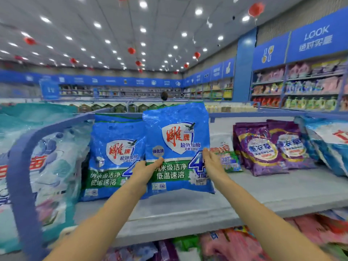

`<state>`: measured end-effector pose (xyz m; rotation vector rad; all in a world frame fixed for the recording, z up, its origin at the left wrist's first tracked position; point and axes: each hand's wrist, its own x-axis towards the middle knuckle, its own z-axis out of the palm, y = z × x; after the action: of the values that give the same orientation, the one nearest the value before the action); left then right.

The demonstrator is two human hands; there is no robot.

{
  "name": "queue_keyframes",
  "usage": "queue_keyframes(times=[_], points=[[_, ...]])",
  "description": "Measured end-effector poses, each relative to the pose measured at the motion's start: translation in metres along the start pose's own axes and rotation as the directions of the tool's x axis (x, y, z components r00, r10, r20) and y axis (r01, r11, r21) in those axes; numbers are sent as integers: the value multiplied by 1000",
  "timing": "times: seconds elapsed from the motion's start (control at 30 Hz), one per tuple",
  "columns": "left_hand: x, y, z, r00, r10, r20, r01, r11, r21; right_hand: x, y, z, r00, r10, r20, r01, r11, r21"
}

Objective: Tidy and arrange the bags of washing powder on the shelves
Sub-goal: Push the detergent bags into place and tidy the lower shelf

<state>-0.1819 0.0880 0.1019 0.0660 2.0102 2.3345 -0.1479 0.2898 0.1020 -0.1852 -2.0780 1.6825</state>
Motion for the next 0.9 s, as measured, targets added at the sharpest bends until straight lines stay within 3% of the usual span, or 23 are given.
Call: queue_keyframes(times=[0.1, 0.2, 0.33, 0.5, 0.63, 0.77, 0.9], points=[[17, -13, 12, 991, -28, -133, 28, 1000, -4, 28, 9, 3, 994, 42, 104, -36, 997, -62], [24, -32, 23, 958, -3, -286, 48, 987, 152, 49, 21, 7, 916, 260, 306, -240, 966, -100], [30, -34, 35, 912, -5, -411, 68, 988, 138, 58, 33, 13, 883, 336, 329, -365, 931, 28], [36, -35, 41, 869, 27, -494, 49, 989, 140, 61, 41, 15, 898, 238, 369, -295, 950, 106], [41, -37, 41, 863, 6, -506, 77, 987, 142, 63, 45, 12, 898, 191, 396, -221, 975, 32], [41, -31, 33, 890, -81, -449, 127, 989, 73, 62, 45, 8, 946, 120, 302, -69, 982, -176], [22, -21, 17, 939, -46, -342, 71, 996, 61, 56, 27, -12, 992, -46, 119, 62, 990, -129]])
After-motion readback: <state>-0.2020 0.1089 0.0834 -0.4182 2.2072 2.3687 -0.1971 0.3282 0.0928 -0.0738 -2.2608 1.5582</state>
